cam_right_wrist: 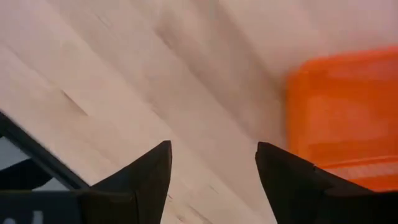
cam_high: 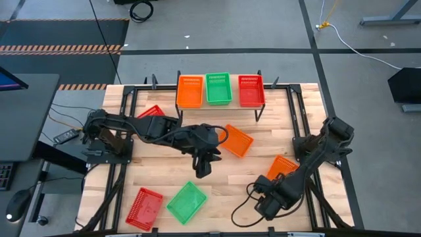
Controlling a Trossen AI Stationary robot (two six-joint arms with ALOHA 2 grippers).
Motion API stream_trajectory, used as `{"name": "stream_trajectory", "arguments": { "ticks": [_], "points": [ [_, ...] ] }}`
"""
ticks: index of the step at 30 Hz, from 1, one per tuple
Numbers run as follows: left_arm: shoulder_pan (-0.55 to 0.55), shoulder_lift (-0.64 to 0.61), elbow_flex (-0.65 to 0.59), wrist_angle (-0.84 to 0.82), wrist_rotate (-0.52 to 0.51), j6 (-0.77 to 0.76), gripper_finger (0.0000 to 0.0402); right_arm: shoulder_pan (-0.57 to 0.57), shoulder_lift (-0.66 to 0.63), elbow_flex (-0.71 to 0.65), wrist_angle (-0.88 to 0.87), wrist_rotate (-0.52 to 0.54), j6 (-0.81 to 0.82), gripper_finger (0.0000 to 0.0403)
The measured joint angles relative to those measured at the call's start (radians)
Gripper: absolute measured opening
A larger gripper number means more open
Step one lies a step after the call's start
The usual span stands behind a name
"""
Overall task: Stack baskets on shelf by color
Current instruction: Stack the bottom orange bin on the orange bin on the shelf
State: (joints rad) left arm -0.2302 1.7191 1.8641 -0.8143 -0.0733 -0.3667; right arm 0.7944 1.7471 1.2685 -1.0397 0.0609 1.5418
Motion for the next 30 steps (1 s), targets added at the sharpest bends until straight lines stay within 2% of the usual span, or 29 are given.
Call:
{"name": "stream_trajectory", "arguments": {
  "ticks": [3, 6, 12, 15, 21, 25, 30],
  "points": [
    [-0.005, -0.001, 0.0, 0.004, -0.001, 0.016, 0.0103, 0.004, -0.016, 0.081, -0.14, 0.069, -0.016, 0.0238],
    [-0.005, -0.002, 0.0, 0.019, 0.0, 0.02, 0.0103, 0.02, -0.017, 0.095, -0.218, 0.1, -0.023, 0.0247],
    [-0.005, -0.002, 0.0, 0.061, 0.0, 0.015, 0.0103, 0.042, -0.015, -0.037, -0.218, -0.013, 0.022, 0.028],
    [-0.005, -0.002, 0.0, 0.061, 0.001, 0.012, 0.0103, 0.044, -0.014, -0.112, -0.174, -0.05, 0.06, 0.0292],
    [-0.006, -0.002, 0.0, 0.059, 0.019, 0.011, 0.0103, 0.044, -0.013, -0.235, 0.118, -0.06, 0.069, 0.0294],
    [-0.003, -0.002, 0.0, 0.056, 0.019, -0.017, 0.0103, 0.038, -0.013, -0.295, 0.138, -0.085, 0.065, 0.0279],
    [-0.003, -0.001, 0.0, 0.055, 0.018, -0.022, 0.0103, 0.023, -0.013, -0.302, 0.154, -0.081, -0.048, 0.0236]
  ]
}}
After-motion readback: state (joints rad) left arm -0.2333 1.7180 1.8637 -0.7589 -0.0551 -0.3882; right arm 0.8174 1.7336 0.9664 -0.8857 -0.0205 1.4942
